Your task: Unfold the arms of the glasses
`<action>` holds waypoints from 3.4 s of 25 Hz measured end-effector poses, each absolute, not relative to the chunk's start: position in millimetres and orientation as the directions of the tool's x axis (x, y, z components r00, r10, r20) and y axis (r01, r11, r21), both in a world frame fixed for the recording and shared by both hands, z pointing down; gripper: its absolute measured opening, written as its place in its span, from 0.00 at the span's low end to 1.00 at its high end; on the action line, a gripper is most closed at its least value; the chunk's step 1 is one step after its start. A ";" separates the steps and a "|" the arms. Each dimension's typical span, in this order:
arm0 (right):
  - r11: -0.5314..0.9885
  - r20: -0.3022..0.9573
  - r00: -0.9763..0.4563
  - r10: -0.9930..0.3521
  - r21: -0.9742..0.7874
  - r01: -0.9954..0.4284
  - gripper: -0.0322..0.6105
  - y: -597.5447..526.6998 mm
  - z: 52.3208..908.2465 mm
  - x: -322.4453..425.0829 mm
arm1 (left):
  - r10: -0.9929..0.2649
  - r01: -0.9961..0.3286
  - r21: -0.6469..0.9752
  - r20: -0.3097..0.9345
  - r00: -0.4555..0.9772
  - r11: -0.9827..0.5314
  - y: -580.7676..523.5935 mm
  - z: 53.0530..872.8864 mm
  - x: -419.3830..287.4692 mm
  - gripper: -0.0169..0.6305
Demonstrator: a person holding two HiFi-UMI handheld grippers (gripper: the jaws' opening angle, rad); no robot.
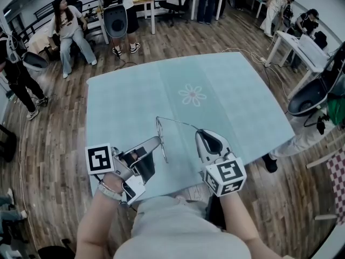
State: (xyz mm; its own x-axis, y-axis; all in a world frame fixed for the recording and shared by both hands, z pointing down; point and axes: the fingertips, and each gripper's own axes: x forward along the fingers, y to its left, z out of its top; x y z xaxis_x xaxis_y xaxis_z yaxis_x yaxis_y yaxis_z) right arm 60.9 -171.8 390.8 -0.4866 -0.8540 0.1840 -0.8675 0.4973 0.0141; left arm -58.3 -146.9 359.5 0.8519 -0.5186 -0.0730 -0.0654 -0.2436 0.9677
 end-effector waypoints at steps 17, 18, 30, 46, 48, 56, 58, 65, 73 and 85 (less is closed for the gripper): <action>0.544 0.223 -0.523 -0.823 0.044 -0.838 0.09 -189.3 387.0 66.5 | -0.507 -0.044 0.975 -0.075 0.859 -0.218 -140.4 363.1 -57.5 0.05; 0.548 0.227 -0.525 -0.820 0.047 -0.835 0.09 -191.4 387.2 66.2 | -0.507 -0.044 0.975 -0.074 0.859 -0.217 -141.4 362.7 -57.9 0.05; 0.576 0.253 -0.543 -0.800 0.072 -0.814 0.09 -201.3 391.0 70.1 | -0.490 -0.040 0.977 -0.070 0.869 -0.210 -131.2 364.5 -50.4 0.05; 0.609 0.214 -0.589 -0.779 0.037 -0.792 0.23 -196.5 387.7 72.8 | -0.523 -0.030 0.978 -0.085 0.848 -0.207 -141.0 361.3 -55.8 0.05; 0.612 0.214 -0.593 -0.777 0.032 -0.790 0.25 -192.5 388.1 75.3 | -0.523 -0.029 0.978 -0.087 0.848 -0.209 -140.8 359.6 -54.7 0.05; 0.631 0.219 -0.612 -0.760 0.019 -0.776 0.25 -185.7 402.1 69.2 | -0.519 -0.019 0.978 -0.092 0.850 -0.206 -139.9 356.7 -52.9 0.05; 0.659 0.202 -0.640 -0.741 0.043 -0.750 0.25 -182.2 402.2 59.8 | -0.516 -0.014 0.979 -0.095 0.851 -0.204 -138.0 356.7 -52.1 0.05; 0.740 0.153 -0.724 -0.673 0.150 -0.656 0.22 -173.5 403.5 24.3 | -0.508 0.003 0.980 -0.106 0.855 -0.200 -130.4 355.5 -48.8 0.05; 0.765 0.067 -0.775 -0.629 0.231 -0.601 0.21 -177.5 386.9 4.4 | -0.502 0.009 0.981 -0.107 0.859 -0.194 -126.5 353.7 -42.9 0.05; 0.771 0.023 -0.820 -0.572 0.357 -0.527 0.18 -173.4 387.0 -28.6 | -0.478 0.029 0.983 -0.113 0.871 -0.181 -116.6 353.6 -36.4 0.05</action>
State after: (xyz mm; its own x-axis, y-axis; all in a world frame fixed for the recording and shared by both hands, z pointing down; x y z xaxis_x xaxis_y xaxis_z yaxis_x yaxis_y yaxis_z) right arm -28.6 -173.4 387.0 -0.8201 -0.5718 0.0235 -0.5275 0.7711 0.3567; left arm -36.4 -116.6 353.6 0.8710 -0.4779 -0.1134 0.0287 -0.1810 0.9831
